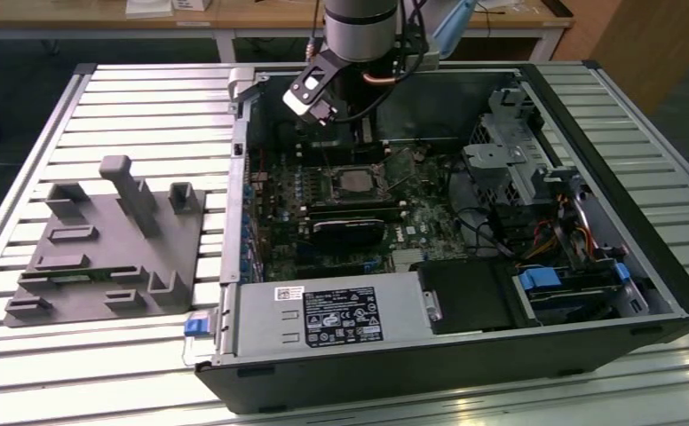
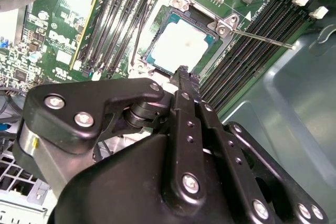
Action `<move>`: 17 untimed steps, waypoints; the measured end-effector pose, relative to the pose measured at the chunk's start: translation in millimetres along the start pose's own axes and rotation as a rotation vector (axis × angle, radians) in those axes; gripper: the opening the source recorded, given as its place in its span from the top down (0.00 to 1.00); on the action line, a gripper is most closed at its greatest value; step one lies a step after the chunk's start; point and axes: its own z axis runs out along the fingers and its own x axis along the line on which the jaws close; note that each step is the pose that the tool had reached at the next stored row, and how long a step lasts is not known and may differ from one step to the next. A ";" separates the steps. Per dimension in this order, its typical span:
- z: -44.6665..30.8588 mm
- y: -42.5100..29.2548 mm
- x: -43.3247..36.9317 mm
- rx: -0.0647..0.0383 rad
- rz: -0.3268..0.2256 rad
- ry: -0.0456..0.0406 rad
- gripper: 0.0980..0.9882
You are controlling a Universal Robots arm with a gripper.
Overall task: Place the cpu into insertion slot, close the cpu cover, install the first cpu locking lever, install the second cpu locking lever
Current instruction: 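Close the cpu cover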
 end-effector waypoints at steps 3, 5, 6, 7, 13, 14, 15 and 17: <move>-2.7 0.3 0.1 0.000 0.000 0.0001 0.99; -2.6 0.3 0.1 0.000 0.000 0.0003 0.99; -2.7 0.3 0.1 0.000 0.000 0.0003 0.99; -2.8 0.3 0.1 0.000 0.000 0.0002 0.99; -3.0 0.9 0.2 0.000 0.000 -0.0003 0.99; -2.8 1.7 0.3 0.000 0.000 -0.0002 0.99; -2.6 2.8 0.4 0.000 0.000 0.0000 0.99; -2.3 5.7 0.8 0.000 0.000 0.0000 0.99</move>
